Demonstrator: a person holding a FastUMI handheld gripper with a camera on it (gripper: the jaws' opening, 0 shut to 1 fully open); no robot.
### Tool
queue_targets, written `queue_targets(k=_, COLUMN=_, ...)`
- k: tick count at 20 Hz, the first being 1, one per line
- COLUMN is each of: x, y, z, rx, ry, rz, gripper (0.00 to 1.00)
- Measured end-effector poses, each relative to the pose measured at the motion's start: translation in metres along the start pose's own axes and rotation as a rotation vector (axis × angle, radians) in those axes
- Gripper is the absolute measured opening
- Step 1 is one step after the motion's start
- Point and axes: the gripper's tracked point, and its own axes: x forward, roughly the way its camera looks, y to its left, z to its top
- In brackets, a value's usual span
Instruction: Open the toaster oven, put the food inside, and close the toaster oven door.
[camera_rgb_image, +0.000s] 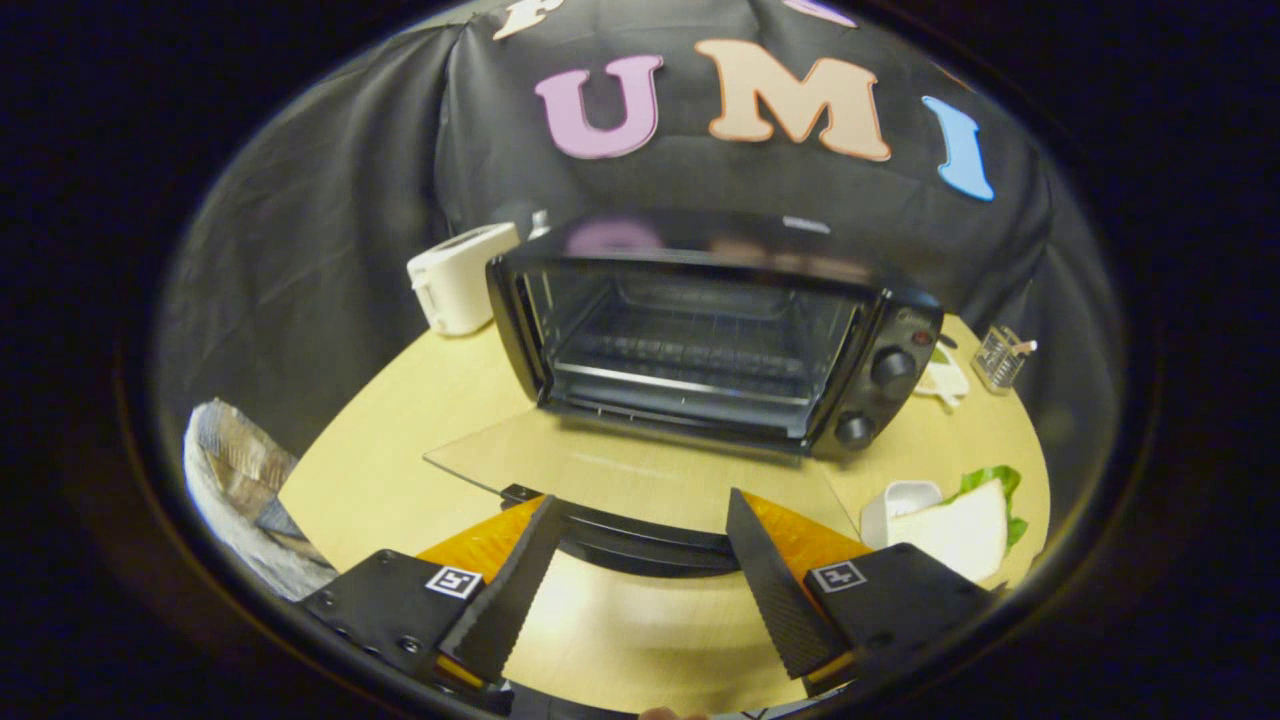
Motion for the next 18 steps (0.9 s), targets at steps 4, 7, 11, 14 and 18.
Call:
queue_targets(k=4, x=0.015, y=0.003, z=-0.031, rx=0.012, ry=0.085, rz=-0.004, gripper=1.00)
queue_targets(k=7, x=0.024, y=0.002, z=-0.048, rx=0.056, ry=0.141, rz=-0.003, gripper=1.00)
queue_targets(k=11, x=0.028, y=0.003, z=-0.049, rx=0.041, ry=0.129, rz=0.003, gripper=1.00)
queue_targets(k=14, x=0.027, y=0.003, z=-0.049, rx=0.020, ry=0.120, rz=0.012, gripper=1.00)
queue_targets(k=18, x=0.021, y=0.002, z=-0.038, rx=0.097, ry=0.100, rz=0.059, gripper=1.00)
